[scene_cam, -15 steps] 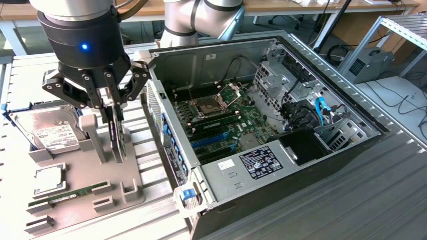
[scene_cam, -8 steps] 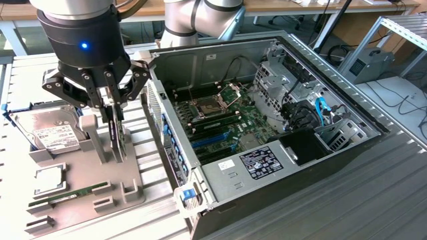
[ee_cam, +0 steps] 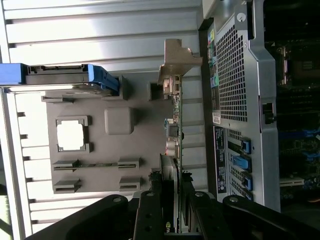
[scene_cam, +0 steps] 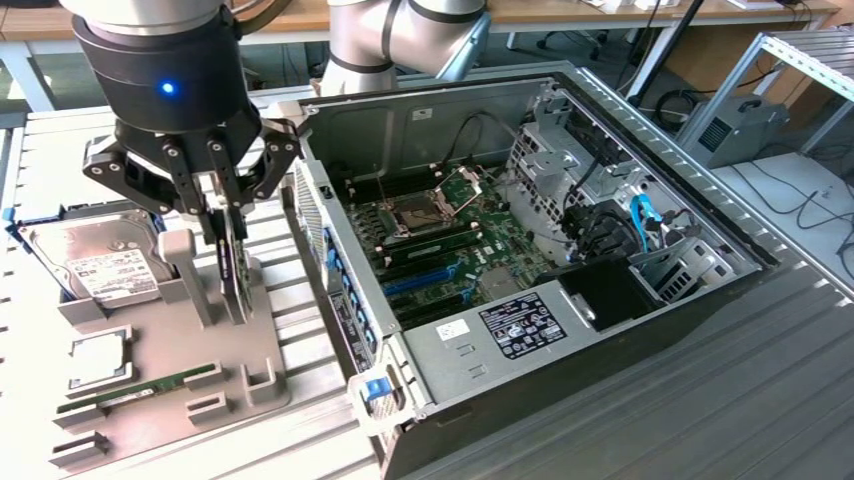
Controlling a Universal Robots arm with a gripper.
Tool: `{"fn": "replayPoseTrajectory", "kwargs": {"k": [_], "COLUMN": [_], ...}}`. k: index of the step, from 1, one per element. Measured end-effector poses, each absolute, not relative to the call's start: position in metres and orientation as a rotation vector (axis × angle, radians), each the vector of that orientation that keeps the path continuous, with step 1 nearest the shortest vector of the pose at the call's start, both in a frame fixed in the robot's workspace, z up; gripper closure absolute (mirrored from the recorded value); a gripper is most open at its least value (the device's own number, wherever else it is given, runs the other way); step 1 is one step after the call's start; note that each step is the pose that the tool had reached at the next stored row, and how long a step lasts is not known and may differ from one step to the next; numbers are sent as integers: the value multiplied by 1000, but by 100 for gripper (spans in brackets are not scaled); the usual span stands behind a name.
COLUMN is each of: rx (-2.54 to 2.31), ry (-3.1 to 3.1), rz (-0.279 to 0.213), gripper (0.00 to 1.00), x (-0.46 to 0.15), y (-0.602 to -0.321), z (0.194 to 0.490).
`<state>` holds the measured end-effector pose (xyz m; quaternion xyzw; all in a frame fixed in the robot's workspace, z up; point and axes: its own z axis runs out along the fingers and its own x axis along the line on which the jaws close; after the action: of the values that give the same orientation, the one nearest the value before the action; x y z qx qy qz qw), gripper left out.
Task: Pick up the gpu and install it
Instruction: 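Pick up the gpu and move the gpu toward the slot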
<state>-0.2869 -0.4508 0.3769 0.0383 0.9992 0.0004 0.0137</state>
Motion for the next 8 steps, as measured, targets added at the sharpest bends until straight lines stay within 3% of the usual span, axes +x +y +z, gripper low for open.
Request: {"fn": "replayPoseTrajectory", "kwargs": {"k": [8], "rx": [119], "ry": [3112], "rz": [1], "gripper": [74], "x": [-287], "y": [-451], "z": [379]}}
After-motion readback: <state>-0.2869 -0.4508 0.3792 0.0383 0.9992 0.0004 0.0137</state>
